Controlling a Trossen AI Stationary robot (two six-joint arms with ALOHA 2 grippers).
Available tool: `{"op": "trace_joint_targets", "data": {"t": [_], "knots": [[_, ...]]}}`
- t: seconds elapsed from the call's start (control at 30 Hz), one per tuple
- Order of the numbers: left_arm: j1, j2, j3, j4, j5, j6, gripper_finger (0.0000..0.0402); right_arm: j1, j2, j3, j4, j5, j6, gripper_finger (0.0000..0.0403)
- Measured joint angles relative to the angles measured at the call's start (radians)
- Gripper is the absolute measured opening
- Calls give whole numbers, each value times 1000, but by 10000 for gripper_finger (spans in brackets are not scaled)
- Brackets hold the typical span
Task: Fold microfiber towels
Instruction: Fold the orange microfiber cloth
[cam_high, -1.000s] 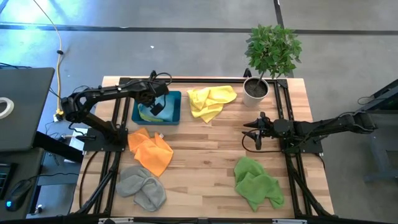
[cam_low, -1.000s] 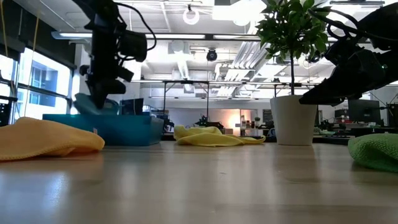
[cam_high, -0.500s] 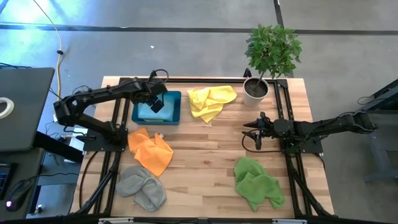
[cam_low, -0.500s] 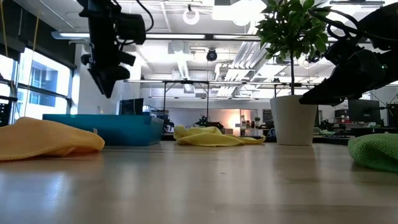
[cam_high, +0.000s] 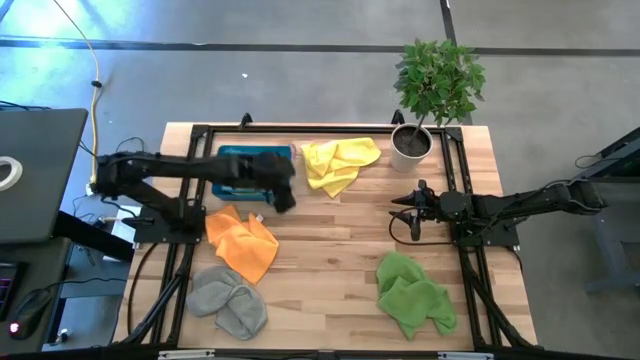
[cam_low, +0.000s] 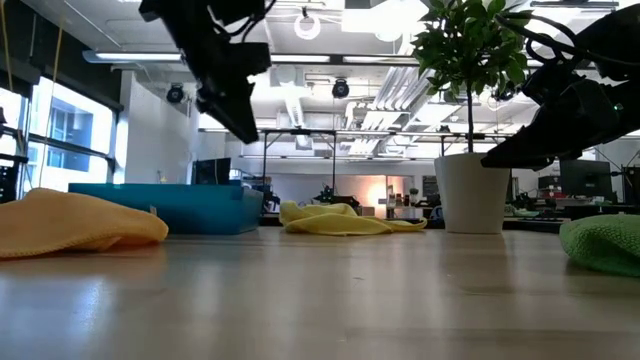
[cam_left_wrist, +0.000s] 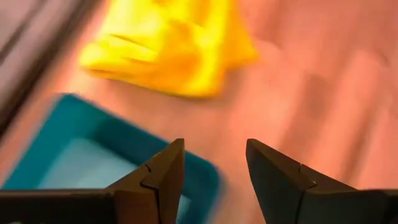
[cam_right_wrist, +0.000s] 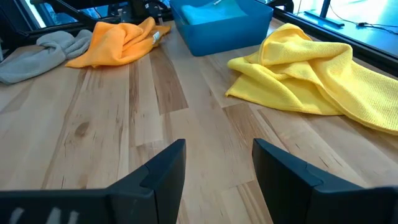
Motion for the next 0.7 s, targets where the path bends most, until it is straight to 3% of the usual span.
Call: {"op": "trace_joint_targets", "data": {"t": [0.17, 0.4, 0.6, 0.7], "knots": [[-197, 84, -1, -68, 112, 12, 161, 0, 0, 0, 0, 0, 0, 178], [-441, 147, -1, -286, 135, -118, 163, 0, -1, 0, 0, 0, 0, 178], [-569, 163, -21, -448, 124, -199, 163, 0, 1, 0, -21, 0, 0, 178], [-594, 184, -49, -432, 126, -198, 163, 0, 2, 0, -30, 0, 0, 178]]}}
